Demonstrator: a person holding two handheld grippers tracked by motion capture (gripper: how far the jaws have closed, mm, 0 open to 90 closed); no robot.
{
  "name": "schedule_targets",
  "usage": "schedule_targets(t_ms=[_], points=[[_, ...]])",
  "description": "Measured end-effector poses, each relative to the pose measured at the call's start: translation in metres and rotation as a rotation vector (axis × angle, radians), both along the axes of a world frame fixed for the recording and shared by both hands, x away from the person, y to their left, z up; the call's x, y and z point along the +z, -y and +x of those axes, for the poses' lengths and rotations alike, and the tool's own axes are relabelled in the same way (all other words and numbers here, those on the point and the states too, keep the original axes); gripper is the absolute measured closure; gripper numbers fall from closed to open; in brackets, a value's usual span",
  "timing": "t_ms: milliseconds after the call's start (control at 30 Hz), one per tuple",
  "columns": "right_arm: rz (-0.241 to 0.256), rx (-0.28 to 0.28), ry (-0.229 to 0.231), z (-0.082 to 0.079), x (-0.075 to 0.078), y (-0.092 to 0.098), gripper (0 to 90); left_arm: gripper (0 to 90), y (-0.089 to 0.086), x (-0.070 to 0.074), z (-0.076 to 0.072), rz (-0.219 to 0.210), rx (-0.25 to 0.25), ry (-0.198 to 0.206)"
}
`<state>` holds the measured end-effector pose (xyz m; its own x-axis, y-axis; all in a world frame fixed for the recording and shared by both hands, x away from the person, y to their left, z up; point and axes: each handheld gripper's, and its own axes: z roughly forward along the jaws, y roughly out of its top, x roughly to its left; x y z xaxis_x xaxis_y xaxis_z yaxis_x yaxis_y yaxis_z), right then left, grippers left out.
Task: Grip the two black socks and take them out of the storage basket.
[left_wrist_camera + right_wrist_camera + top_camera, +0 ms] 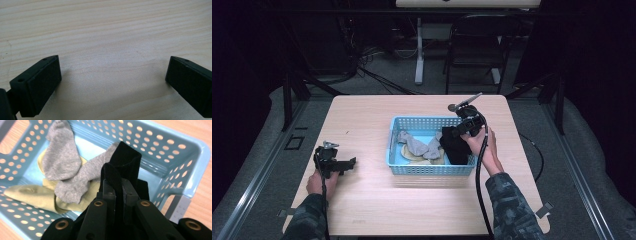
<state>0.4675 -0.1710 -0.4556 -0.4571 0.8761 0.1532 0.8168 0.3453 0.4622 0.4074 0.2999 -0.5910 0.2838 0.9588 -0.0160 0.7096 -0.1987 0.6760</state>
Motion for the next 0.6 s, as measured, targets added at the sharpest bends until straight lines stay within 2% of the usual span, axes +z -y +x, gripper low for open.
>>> schedule_targets(t_ms=[67,200,600], points=[[0.011,0.003,0.011,0.000,0.004,0.000,84.3,0.3,0.000,0.000,0.000,0.000,0.000,0.000],[0.004,0.004,0.030,-0.001,0.015,0.001,84.3,0.3,0.000,0.000,0.000,0.000,-0.001,0.000],[0.007,0.018,0.052,-0.002,0.036,0.004,84.3,0.3,0.000,0.000,0.000,0.000,-0.001,0.000]])
